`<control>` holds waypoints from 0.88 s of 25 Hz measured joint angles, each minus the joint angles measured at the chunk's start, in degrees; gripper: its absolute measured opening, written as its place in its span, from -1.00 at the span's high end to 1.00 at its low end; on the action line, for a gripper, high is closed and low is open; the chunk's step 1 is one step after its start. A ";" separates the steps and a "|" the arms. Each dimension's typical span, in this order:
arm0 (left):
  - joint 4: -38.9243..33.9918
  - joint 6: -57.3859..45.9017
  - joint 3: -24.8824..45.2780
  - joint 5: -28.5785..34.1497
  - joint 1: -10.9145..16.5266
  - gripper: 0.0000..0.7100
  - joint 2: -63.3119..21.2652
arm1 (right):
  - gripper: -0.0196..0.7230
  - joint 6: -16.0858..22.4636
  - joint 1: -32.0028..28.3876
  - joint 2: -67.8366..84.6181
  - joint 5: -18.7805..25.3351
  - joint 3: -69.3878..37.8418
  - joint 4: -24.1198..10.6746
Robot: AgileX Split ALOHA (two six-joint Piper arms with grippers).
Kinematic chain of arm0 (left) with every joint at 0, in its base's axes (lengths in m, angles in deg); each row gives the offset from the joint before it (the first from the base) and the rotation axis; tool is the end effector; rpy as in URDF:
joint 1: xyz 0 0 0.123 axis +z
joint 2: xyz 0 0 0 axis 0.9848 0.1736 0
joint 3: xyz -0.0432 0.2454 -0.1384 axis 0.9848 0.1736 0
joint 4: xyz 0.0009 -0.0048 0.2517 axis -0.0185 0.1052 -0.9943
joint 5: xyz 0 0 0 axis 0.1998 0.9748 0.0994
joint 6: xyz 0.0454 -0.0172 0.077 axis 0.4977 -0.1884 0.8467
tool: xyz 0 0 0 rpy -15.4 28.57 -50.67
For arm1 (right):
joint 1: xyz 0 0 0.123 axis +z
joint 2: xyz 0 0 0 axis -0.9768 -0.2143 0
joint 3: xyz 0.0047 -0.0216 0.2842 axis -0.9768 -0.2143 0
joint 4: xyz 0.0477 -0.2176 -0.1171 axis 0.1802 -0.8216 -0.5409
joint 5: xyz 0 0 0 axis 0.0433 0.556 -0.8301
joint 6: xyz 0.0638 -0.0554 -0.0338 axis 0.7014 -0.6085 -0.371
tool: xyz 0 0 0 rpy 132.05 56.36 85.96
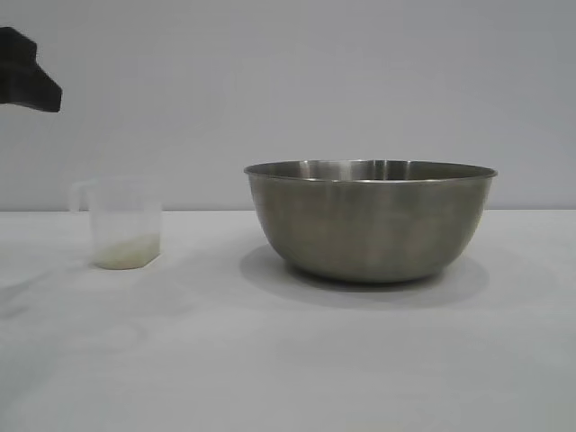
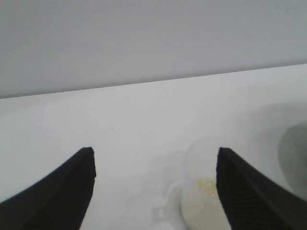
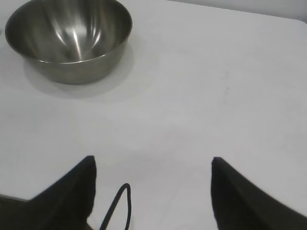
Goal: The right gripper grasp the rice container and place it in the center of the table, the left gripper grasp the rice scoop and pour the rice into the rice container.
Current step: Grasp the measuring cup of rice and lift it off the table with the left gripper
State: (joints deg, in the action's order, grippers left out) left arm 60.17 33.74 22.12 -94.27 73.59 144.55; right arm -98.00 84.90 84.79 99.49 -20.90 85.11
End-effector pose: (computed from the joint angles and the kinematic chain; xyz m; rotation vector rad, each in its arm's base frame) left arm 0.2587 -0.0411 0.1059 0.2049 1.8792 -0.1946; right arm -0.0034 0.0059 0.2684 -0.2993 2.1443 0.0833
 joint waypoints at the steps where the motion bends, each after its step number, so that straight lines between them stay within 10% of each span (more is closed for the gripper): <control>1: -0.11 0.31 0.05 -0.02 0.00 -0.33 1.14 | -0.23 0.00 0.00 0.00 0.00 0.00 0.00; 22: 0.94 4.25 -10.32 -0.39 0.00 -0.18 11.79 | -0.23 0.00 0.00 0.00 0.00 0.00 0.00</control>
State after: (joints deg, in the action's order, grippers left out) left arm 61.11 37.99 11.80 -94.66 73.59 156.34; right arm -98.00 84.90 84.79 99.49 -20.90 85.11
